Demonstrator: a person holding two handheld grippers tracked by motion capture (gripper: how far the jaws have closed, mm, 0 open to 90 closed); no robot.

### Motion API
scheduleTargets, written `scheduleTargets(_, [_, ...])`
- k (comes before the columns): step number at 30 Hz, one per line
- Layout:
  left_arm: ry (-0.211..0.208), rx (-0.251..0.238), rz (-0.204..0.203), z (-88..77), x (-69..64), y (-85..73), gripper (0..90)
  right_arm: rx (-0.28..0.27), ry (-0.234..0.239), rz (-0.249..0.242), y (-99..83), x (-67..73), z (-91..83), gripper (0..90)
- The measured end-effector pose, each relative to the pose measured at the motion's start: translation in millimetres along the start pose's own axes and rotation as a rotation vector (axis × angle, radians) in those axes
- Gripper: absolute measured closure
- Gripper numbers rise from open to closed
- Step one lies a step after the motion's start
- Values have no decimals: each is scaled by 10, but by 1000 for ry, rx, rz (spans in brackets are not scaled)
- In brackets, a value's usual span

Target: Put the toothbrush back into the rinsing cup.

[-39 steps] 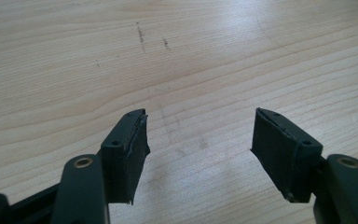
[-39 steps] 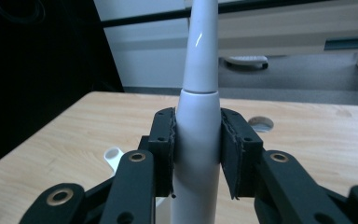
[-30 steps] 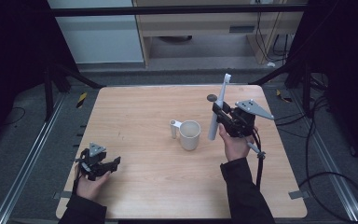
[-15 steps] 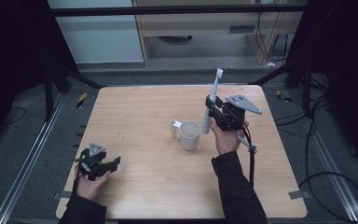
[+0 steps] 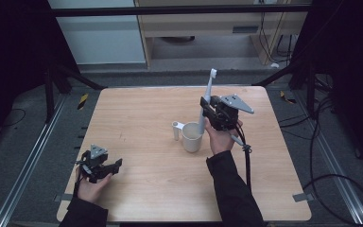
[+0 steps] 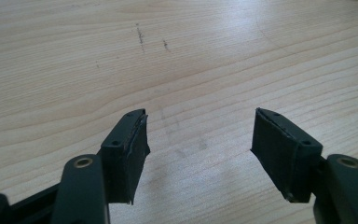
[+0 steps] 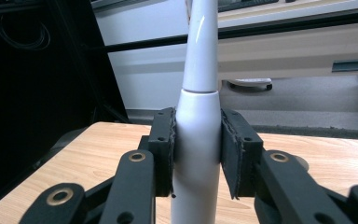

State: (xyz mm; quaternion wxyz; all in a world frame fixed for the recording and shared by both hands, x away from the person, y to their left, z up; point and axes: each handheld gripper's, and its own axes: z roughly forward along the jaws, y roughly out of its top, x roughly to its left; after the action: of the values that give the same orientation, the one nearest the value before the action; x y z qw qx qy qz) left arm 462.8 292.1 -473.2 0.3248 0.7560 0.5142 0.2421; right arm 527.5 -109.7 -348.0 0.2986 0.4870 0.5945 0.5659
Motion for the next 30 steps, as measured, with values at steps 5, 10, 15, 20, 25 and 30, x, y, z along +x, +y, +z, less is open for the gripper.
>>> scheduleTargets(5, [0,1,0,0,4,-1,350,6,6,4,-26,28,55,676])
scheduleTargets(10, [-1,0,0,-1,7,-1,350,23,10,1,-72,59,121,677])
scheduleTargets(15, [0,0,0,-1,6,-1,350,47,15,-6,-130,98,184,677])
scheduleTargets(20, [-1,0,0,-2,7,-1,350,67,20,-6,-198,124,239,676])
scheduleTargets(25, [-1,1,0,-1,10,-1,350,91,24,-7,-285,133,302,676])
scheduleTargets(30, [-1,0,-1,-1,11,-1,350,122,22,-14,-370,144,356,676])
